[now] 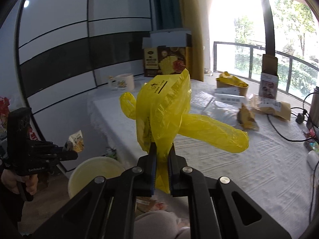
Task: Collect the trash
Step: 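Carry the wrapper and yellow bag over the cream bucket, then open both grippers to drop the wrapper and yellow bag into the bucket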
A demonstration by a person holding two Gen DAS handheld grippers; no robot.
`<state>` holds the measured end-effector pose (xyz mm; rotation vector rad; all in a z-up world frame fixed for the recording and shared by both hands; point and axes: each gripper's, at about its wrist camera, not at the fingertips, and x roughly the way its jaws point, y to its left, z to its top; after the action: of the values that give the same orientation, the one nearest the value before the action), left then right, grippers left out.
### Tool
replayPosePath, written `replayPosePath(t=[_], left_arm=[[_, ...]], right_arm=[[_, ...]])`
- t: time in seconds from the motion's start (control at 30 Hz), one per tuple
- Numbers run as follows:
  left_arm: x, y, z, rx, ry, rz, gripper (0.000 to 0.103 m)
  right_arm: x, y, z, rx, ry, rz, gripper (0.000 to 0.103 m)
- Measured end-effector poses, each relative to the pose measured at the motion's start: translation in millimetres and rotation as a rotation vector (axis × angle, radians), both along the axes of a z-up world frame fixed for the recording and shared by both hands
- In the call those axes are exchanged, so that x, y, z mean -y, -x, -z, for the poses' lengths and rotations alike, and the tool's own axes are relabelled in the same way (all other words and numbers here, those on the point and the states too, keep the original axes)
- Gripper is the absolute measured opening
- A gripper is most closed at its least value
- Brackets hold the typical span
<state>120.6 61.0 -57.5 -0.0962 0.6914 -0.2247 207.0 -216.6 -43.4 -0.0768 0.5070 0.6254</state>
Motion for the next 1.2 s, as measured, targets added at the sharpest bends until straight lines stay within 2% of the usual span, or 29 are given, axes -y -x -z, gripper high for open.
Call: replayPosePath(t=[0.37, 0.73, 0.77, 0.87, 0.9, 1.0, 1.2], left_arm=[[-37.1, 29.3, 1.1, 0.003, 0.003, -0.036, 0.015], [-77.4, 45.2, 8.2, -0.006, 0.030, -0.127, 0.015], [-79.2, 46.1, 8.0, -0.004, 0.030, -0.128, 0.015], [-82.0, 46.9, 7.2, -0.001, 0.021, -0.128, 0.015], [-82.1, 46.9, 7.3, -0.001, 0.020, -0.129, 0.015], [-83.4, 44.3, 9.8, -0.009, 0.024, -0.131, 0.015], [-79.1, 37.5, 21.2, -0.040, 0.033, -0.122, 0.015]], right_arm=[[-76.9, 24.6, 29.0, -0.063, 0.045, -0.130, 0.009], [-147.5, 26.5, 74.9, -0.200, 0.135, -0.274, 0.012], [-152.3, 27.0, 78.8, -0.207, 0.145, -0.284, 0.016], [-163.7, 29.2, 87.1, -0.207, 0.185, -0.311, 0.050], [-165.3, 30.2, 87.3, -0.204, 0.183, -0.319, 0.055], [-166.2, 30.9, 86.2, -0.199, 0.178, -0.326, 0.055], [-149.4, 27.1, 80.2, -0.191, 0.162, -0.262, 0.055]])
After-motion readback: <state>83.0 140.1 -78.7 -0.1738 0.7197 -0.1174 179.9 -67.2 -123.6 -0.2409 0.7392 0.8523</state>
